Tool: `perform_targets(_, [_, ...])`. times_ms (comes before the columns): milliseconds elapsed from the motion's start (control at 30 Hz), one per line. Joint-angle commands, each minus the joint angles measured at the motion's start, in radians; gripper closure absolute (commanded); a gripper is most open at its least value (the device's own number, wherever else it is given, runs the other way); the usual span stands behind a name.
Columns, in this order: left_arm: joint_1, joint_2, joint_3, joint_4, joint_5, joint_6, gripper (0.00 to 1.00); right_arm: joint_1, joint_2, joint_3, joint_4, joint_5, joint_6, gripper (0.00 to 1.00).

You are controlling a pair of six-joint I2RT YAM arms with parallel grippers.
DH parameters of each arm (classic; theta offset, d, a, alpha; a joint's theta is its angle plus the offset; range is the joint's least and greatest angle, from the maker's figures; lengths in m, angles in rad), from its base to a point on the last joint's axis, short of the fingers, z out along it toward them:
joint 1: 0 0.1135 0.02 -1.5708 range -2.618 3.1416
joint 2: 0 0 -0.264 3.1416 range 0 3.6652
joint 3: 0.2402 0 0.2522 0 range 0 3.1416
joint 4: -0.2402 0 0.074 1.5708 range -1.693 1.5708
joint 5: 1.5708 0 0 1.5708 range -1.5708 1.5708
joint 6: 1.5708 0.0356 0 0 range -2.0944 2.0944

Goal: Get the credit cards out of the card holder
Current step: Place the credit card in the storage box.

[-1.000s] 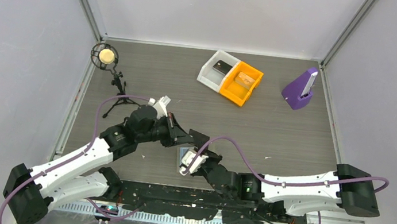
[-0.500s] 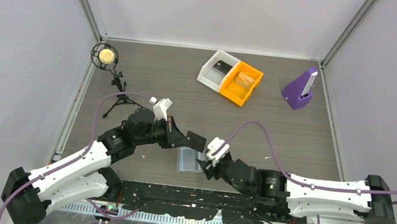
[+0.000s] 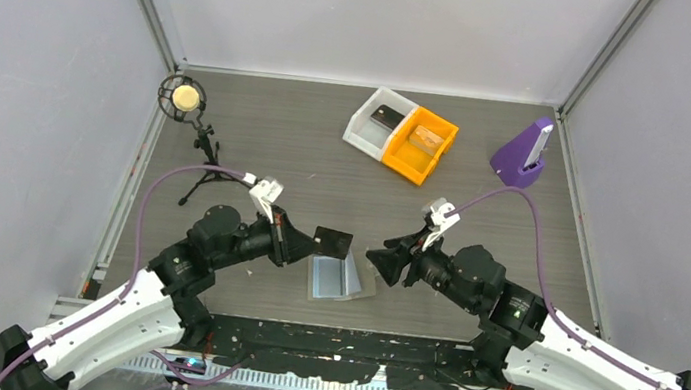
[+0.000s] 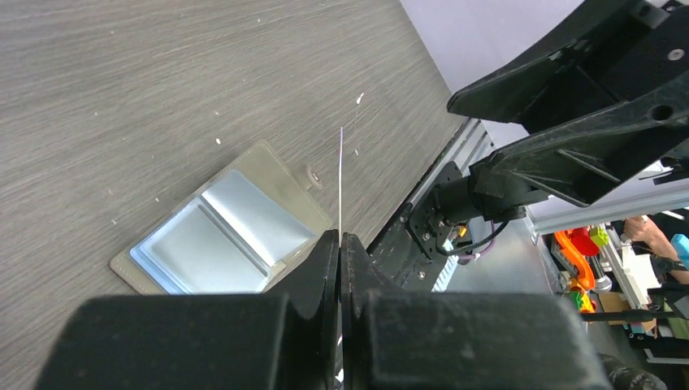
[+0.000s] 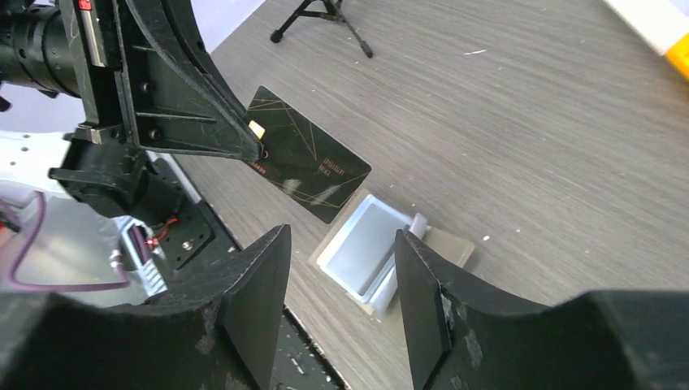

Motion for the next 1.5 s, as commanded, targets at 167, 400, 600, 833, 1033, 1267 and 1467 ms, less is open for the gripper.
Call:
perform_targets(167, [0.003,-0.008,-0.044,0.202,0.051,-0.032,1.00,-0.103,0.002,-0.116,0.246,-0.243,0.275,0.45])
perform_targets(400, [0.002,0.009,-0.081,0.321,0.129,-0.083,1.00,-0.124,0.040,-0.198,0.389,-0.262,0.360,0.49])
perform_targets(600, [0.001,-0.036,-0.142,0.412,0.113,-0.106,1.00,-0.139,0.005,-0.171,0.365,-0.298,0.351,0.48])
perform_targets(833, [0.003,-0.035,-0.149,0.430,0.143,-0.113,1.00,-0.139,0.017,-0.172,0.397,-0.318,0.368,0.47])
perform_targets(1033, [0.001,-0.018,-0.154,0.485,0.184,-0.127,1.00,-0.141,0.014,-0.125,0.333,-0.307,0.352,0.46])
perform_targets(1267, [0.001,0.015,-0.104,0.456,0.279,-0.085,1.00,-0.145,0.065,-0.065,0.304,-0.353,0.295,0.46])
perform_targets(1467, [0.002,0.045,-0.081,0.469,0.336,-0.084,1.00,-0.148,0.112,-0.008,0.274,-0.452,0.247,0.74])
